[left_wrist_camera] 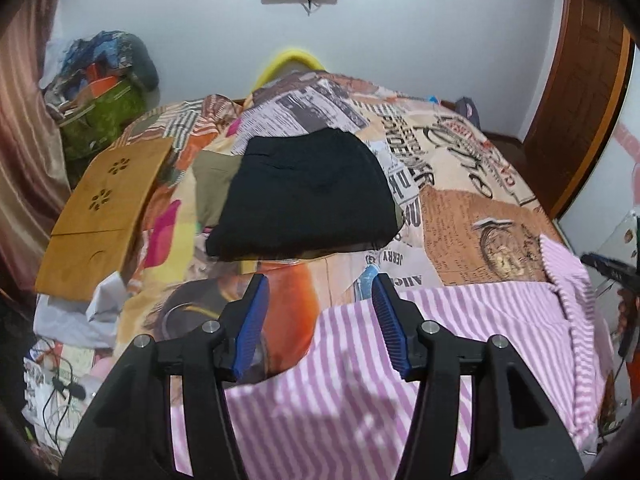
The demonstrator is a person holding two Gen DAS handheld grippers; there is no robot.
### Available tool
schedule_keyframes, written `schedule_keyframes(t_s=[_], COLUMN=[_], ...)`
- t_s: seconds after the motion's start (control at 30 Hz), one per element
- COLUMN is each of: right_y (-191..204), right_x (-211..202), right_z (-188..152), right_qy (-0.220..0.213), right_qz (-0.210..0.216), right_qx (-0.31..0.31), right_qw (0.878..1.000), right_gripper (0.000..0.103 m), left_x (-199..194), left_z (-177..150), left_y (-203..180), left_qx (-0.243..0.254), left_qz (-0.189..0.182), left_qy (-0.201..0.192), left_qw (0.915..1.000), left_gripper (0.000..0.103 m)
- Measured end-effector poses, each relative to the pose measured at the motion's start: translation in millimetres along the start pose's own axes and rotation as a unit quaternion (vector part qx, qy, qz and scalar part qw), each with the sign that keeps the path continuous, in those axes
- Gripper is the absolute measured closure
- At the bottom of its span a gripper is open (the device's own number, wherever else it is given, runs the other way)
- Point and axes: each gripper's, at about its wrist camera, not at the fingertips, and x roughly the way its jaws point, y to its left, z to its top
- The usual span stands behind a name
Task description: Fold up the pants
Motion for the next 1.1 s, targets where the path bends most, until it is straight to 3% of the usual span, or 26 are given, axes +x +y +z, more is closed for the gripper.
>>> schedule_keyframes(t_s=[0.23,0.4,0.47,0.53,0.6,0.77,0.9,1.1], right_y=[-17.5,-20.9,-17.5,-16.8,-16.4,-17.3,-25.2,-51.1], right_x=[74.8,105.8,106.4,103.1,101.2,68.2,9.3,-56.2], right_z=[33.4,35.7,32.9,31.7,31.5,29.7,26.8,23.3], right_qy=[0.038,0.069,0.063,0.062,0.063,0.040,-0.002,-0.045], right_qz=[-0.025,-0.020,-0.021,-0.018,-0.017,-0.008,-0.006,-0.013], right_qx=[-0.015,-0.034,-0.050,-0.052,-0.054,-0.047,-0.037,-0.015], right_qw=[0.999,0.997,0.997,0.997,0.996,0.998,0.999,0.999], right_gripper=[0.059,0.056,0.060,0.085,0.094,0.096,0.096,0.096], left_x=[47.2,64.1,66.4,66.5,62.3,43.0,23.4,4.3], left_z=[1.6,-1.8,-3.6,-4.8,-6.6,-9.9,-15.1,-36.6], left_y=[-16.2,-26.8,-33.6,-41.0,-49.6,-78.4,-112.1,-186.8], left_qx=[0.020,0.029,0.037,0.043,0.046,0.060,0.063,0.106], left_qz=[-0.001,-0.004,-0.004,-0.006,-0.012,-0.034,-0.072,-0.123], left_qy=[0.034,0.050,0.054,0.056,0.058,0.064,0.069,0.081], left_qw=[0.9992,0.9983,0.9979,0.9975,0.9972,0.9956,0.9931,0.9833], left_gripper=[0.050,0.050,0.050,0.050,0.050,0.049,0.042,0.039])
